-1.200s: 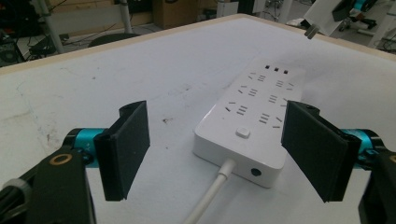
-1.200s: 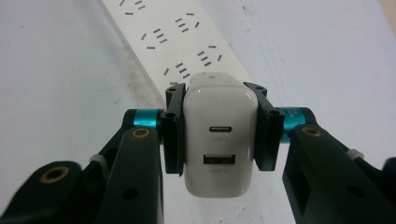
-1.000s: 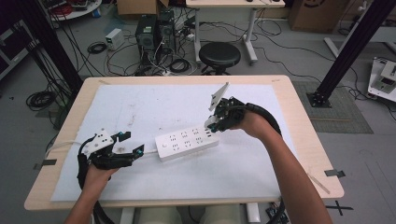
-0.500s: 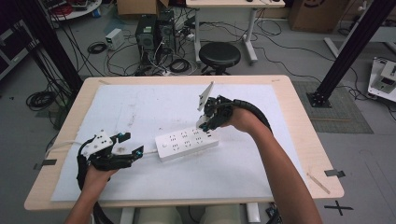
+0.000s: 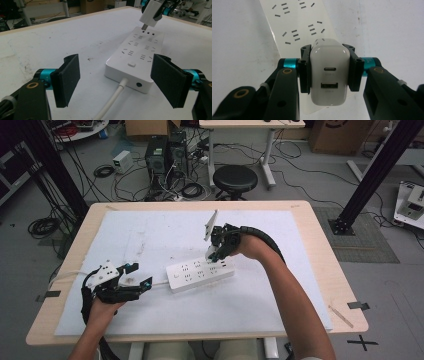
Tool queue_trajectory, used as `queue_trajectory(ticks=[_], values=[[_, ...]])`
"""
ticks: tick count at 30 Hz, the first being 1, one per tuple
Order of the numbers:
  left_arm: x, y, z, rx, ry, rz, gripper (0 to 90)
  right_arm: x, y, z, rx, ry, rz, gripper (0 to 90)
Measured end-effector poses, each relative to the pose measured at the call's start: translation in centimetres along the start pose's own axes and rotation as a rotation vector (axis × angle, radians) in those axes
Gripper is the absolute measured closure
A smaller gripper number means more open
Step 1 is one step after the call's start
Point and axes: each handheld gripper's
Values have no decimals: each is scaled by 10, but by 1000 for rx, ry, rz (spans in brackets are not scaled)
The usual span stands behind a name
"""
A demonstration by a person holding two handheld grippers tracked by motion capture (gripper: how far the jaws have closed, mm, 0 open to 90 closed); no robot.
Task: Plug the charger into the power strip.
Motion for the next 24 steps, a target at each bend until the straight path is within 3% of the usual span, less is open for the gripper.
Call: queue_trajectory(ticks=[5, 15, 24], values=[[2, 1, -2, 3, 1, -2, 237, 0, -6, 4, 24, 54, -5, 633], [4, 0, -3, 2, 3, -3, 237, -4, -15, 8, 53, 95, -4, 633], [5, -1, -5, 2, 12, -7, 237, -4, -15, 12, 81, 163, -8, 633]])
Point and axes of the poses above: each handheld gripper's, and its own axes: y roughly backward along the jaws, z roughly out of its top, x roughly to its left, and after that the axes turned 11 degrees about x, right-handed
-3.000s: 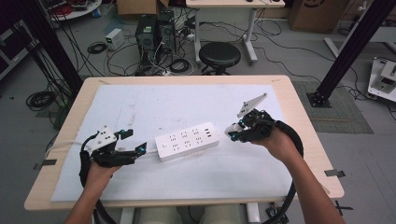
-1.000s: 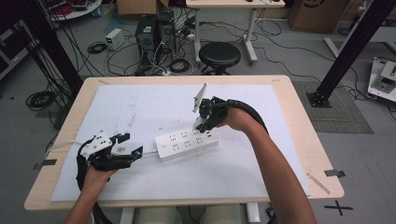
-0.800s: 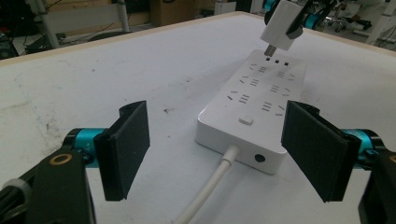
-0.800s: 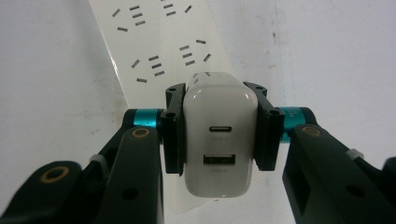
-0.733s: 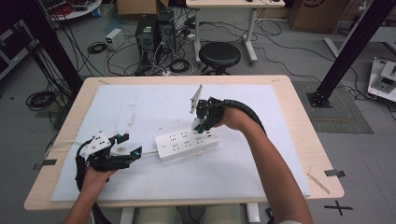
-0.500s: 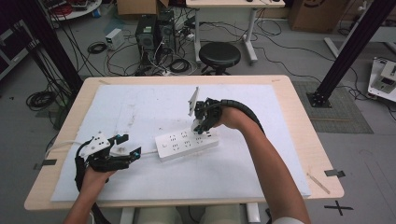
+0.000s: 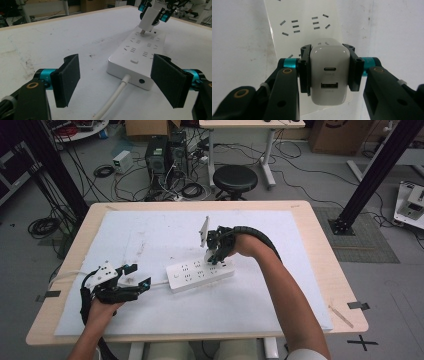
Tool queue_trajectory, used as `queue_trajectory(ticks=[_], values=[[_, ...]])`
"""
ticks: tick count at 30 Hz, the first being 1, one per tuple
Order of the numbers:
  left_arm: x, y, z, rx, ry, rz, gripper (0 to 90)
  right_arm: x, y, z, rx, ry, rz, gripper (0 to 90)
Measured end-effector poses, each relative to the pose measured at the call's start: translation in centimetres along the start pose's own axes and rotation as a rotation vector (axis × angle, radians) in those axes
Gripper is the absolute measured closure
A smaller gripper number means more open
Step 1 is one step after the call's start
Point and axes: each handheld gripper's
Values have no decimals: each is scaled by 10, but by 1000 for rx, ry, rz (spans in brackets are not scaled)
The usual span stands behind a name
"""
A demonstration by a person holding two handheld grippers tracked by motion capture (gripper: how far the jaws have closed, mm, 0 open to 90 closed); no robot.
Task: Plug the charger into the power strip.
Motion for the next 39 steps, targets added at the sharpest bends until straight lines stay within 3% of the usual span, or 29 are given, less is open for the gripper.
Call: queue_trajectory(ticks=[9, 14, 30, 39], values=[[0, -1, 0, -6, 4, -4, 237, -3, 0, 12, 64, 65, 13, 633], [1, 0, 0, -8, 3, -3, 237, -5, -1, 22, 132, 101, 27, 633], [-2, -2, -2, -19, 14, -16, 237, -9, -4, 37, 198, 110, 57, 634], [-2, -3, -3, -28, 23, -19, 237, -3, -3, 40, 227, 110, 22, 635]])
Point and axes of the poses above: each handheld gripper's, and its own axes: y roughly backward along the jaws, z roughly out of its top, x roughly to its left, and after that the axes turned 11 degrees about x, right-handed
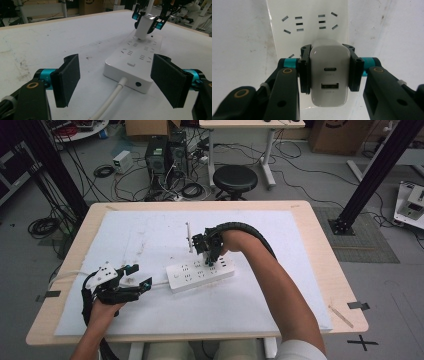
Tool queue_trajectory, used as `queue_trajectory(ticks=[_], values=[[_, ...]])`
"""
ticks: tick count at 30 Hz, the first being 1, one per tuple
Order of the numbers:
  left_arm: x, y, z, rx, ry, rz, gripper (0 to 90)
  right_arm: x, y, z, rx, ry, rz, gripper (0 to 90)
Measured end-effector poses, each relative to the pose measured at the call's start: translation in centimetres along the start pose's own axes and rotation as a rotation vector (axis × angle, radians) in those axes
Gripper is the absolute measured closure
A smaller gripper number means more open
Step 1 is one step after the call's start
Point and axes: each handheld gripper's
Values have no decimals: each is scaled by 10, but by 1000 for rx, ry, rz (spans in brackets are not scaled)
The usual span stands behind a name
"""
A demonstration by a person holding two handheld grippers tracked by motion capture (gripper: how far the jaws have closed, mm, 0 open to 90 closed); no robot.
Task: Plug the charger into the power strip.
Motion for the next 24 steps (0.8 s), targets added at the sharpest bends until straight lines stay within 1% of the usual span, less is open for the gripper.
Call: queue_trajectory(ticks=[1, 4, 6, 8, 9, 10, 11, 13, 18, 24], values=[[0, 0, 0, -1, 1, 0, 237, 0, -1, 1, 0, -6, 0, 636], [0, 0, 0, -5, 1, 2, 237, 0, 0, 2, 9, 3, -2, 636], [0, 1, 0, -5, 3, 2, 236, 1, 0, 2, 18, -6, 2, 636], [0, 1, 0, -4, 5, 1, 237, 1, 0, 5, 29, 0, 0, 635], [0, 1, 0, -5, 6, 3, 237, 3, -3, 7, 46, 22, -12, 636], [0, 1, 0, -8, 8, 3, 237, 2, -3, 7, 44, 29, -12, 636], [0, 2, 0, -8, 6, 4, 237, 2, -3, 6, 48, 19, -5, 636], [1, 2, 0, -6, 7, 4, 237, -2, -4, 2, 23, 5, 15, 636], [1, 1, 2, -1, 4, 5, 236, -4, -4, 2, 23, 0, 31, 637], [1, 1, 3, 3, 2, 6, 237, -7, -5, 1, 5, -6, 52, 638]])
Point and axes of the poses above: each handheld gripper's, and its own axes: y roughly backward along the jaws, z roughly out of its top, x roughly to its left, and after that the axes turned 11 degrees about x, right-handed
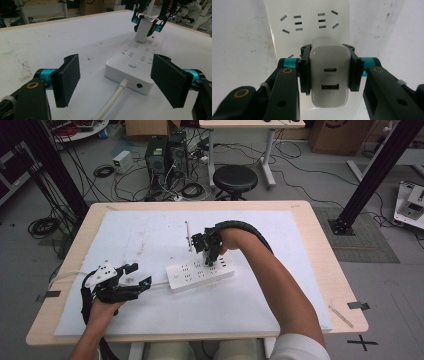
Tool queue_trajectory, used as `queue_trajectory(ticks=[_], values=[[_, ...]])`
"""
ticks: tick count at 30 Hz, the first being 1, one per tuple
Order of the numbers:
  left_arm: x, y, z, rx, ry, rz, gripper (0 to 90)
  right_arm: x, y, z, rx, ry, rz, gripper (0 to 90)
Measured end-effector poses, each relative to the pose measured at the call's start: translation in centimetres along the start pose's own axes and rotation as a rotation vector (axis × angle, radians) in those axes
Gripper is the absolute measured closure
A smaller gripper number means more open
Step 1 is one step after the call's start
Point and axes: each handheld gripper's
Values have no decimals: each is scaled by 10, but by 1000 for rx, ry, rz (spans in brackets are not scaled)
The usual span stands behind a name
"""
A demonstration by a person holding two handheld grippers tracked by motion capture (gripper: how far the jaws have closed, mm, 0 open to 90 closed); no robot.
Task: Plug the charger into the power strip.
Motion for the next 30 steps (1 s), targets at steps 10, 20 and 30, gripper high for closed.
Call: queue_trajectory(ticks=[10, 20, 30], values=[[1, -3, 1, 11, 1, -1, 237, -1, -7, 3, 5, 22, 4, 636], [1, -2, 0, 16, 10, 2, 237, -3, -10, -9, -110, -82, -11, 418], [-2, -3, 2, 2, 18, 4, 237, 12, 4, -57, -372, -367, -17, 263]])
Point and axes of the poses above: each handheld gripper's, and its own axes: y roughly backward along the jaws, z roughly out of its top, x roughly to its left, and after that the axes turned 11 degrees about x, right-handed
